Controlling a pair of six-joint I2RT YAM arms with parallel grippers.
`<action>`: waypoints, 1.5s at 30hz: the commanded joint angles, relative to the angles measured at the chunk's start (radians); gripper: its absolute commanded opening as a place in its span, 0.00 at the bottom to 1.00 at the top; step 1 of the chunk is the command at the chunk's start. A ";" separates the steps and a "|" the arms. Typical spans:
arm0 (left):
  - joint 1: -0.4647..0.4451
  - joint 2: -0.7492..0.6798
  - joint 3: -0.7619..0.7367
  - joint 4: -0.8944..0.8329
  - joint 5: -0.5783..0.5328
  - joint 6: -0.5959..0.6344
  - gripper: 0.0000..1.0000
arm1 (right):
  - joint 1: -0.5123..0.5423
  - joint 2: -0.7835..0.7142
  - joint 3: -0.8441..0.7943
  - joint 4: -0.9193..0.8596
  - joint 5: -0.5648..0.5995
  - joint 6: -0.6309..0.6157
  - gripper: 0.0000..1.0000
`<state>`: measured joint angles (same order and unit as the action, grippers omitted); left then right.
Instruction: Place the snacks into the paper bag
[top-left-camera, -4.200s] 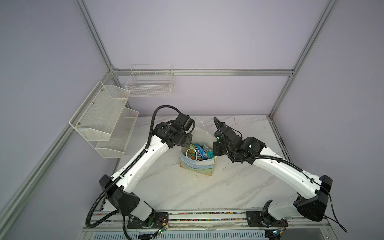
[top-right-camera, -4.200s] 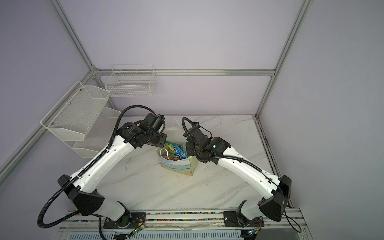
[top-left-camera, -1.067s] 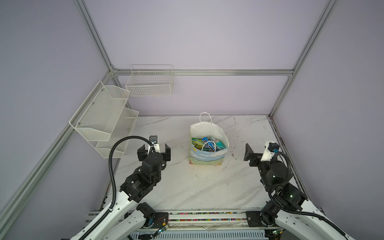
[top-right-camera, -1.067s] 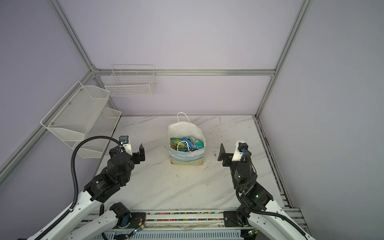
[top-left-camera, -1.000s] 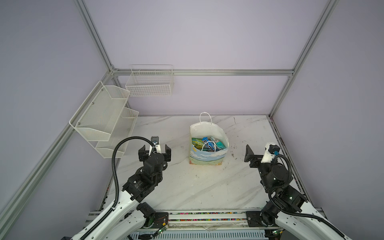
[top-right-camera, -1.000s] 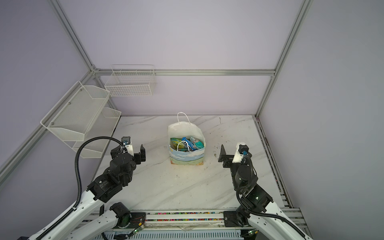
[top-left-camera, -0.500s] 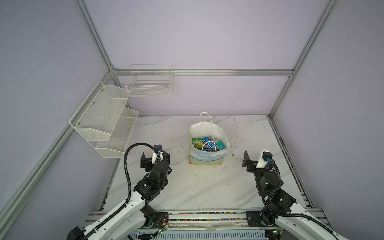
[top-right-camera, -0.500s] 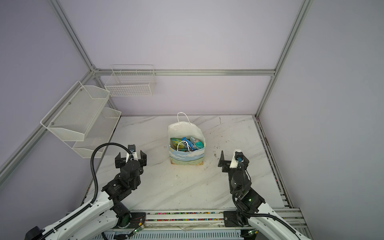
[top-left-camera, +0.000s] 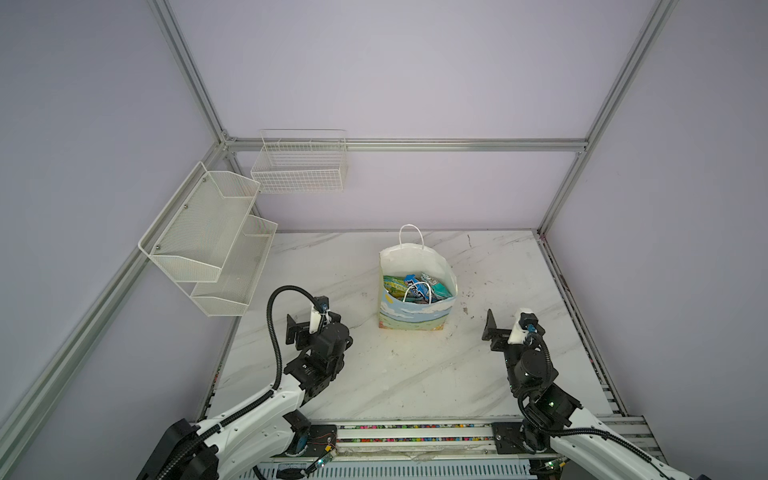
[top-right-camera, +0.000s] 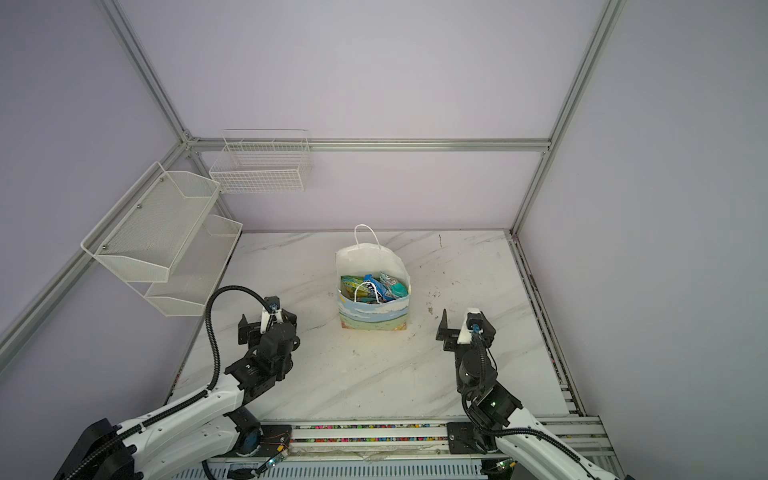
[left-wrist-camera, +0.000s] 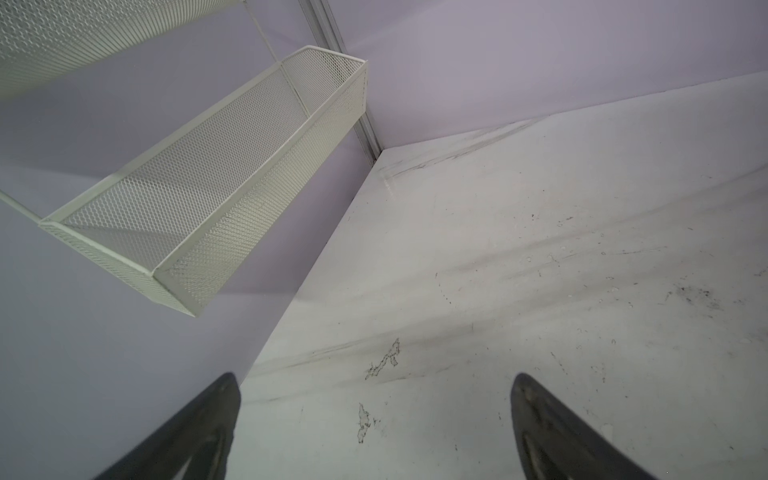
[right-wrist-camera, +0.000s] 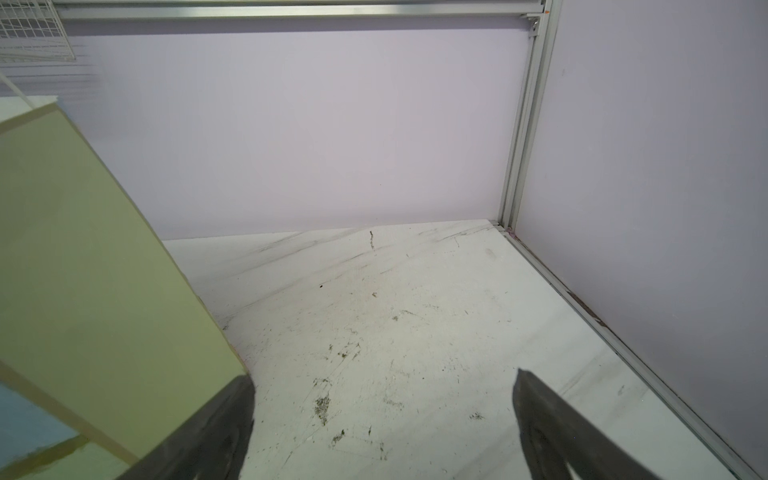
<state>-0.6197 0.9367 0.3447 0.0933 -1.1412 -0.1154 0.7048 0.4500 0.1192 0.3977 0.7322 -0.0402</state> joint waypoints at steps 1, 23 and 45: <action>0.012 0.007 -0.058 0.024 -0.025 -0.092 1.00 | -0.005 -0.009 -0.008 0.066 0.060 -0.016 0.97; 0.052 -0.130 -0.171 0.222 -0.057 -0.016 1.00 | -0.015 -0.033 -0.128 0.386 0.092 -0.160 0.96; 0.121 -0.085 -0.239 0.516 0.043 0.087 1.00 | -0.241 0.179 -0.159 0.637 -0.113 -0.065 0.93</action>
<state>-0.5144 0.8406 0.1375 0.5148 -1.1194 -0.0448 0.4904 0.5987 0.0067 0.9325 0.6685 -0.1318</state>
